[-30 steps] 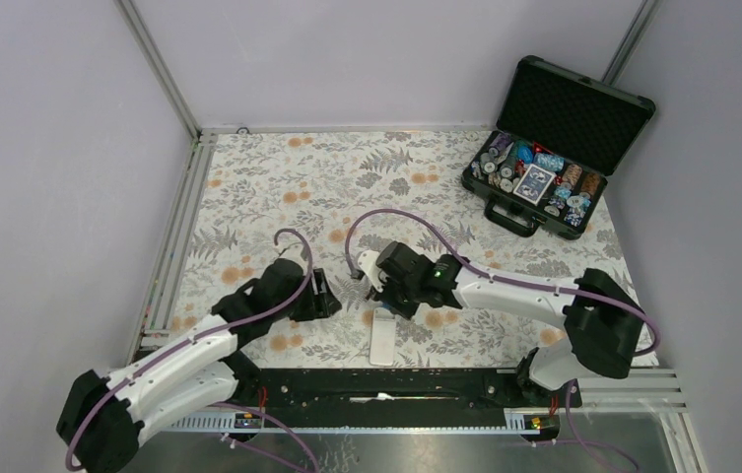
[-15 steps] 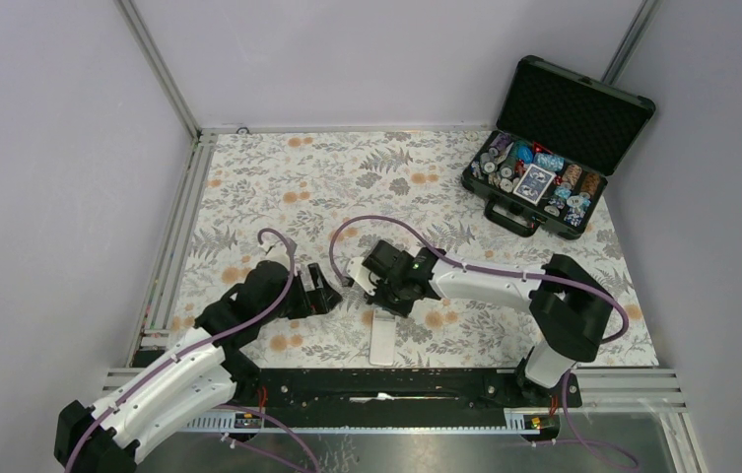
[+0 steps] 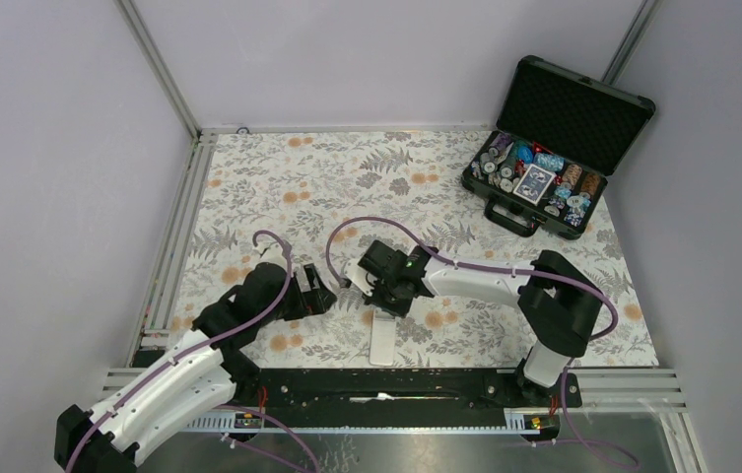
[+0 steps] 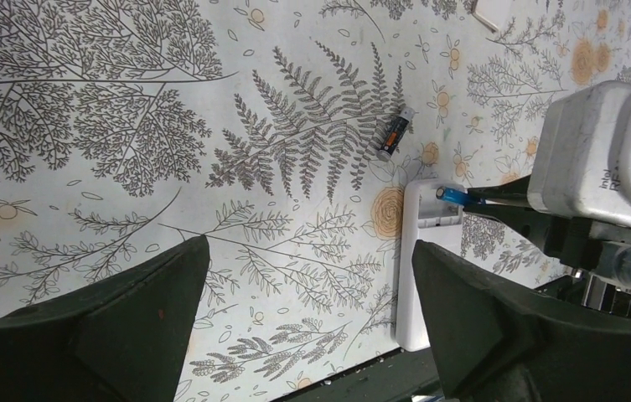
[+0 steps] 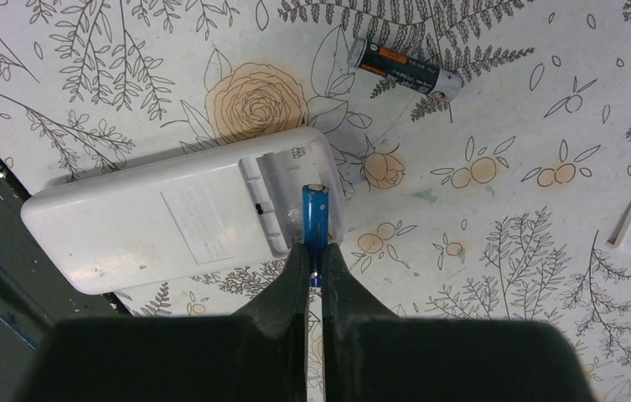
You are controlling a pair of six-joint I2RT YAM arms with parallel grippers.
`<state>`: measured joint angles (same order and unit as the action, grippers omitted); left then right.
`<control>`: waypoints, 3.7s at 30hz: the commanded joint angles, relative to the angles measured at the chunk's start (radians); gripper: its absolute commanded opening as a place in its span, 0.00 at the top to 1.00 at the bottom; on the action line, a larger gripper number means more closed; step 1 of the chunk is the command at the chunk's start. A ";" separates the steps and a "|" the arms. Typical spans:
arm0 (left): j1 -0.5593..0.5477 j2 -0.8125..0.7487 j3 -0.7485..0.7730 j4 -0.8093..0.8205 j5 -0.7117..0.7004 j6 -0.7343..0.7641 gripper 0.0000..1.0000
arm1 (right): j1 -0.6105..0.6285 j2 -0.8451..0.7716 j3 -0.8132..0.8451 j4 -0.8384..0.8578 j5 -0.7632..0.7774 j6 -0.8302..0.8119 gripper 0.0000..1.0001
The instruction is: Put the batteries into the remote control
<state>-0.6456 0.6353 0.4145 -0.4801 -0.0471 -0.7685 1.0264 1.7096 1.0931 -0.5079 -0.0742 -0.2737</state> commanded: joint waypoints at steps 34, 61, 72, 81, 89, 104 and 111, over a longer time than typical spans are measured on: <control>0.008 -0.009 0.000 0.013 -0.039 -0.006 0.01 | -0.005 0.045 0.063 -0.019 -0.034 0.009 0.77; 0.008 0.027 -0.012 0.055 0.023 0.006 0.01 | -0.004 -0.050 0.064 -0.009 0.047 0.137 0.72; 0.007 0.158 -0.063 0.190 0.169 0.004 0.01 | -0.005 -0.212 -0.057 0.056 0.164 0.382 0.72; -0.032 0.327 -0.062 0.329 0.241 -0.014 0.11 | -0.005 -0.312 -0.178 0.133 0.166 0.587 0.68; -0.077 0.468 -0.037 0.407 0.249 -0.035 0.37 | -0.005 -0.396 -0.305 0.250 0.231 0.804 0.63; -0.103 0.657 0.004 0.531 0.296 -0.044 0.75 | -0.017 -0.423 -0.402 0.362 0.256 1.030 0.63; -0.139 0.659 -0.016 0.535 0.284 -0.066 0.83 | -0.017 -0.395 -0.397 0.363 0.252 1.039 0.64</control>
<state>-0.7639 1.2919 0.4026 0.0422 0.2379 -0.8238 1.0161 1.3003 0.6876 -0.1680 0.1596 0.7345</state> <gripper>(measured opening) 0.180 0.360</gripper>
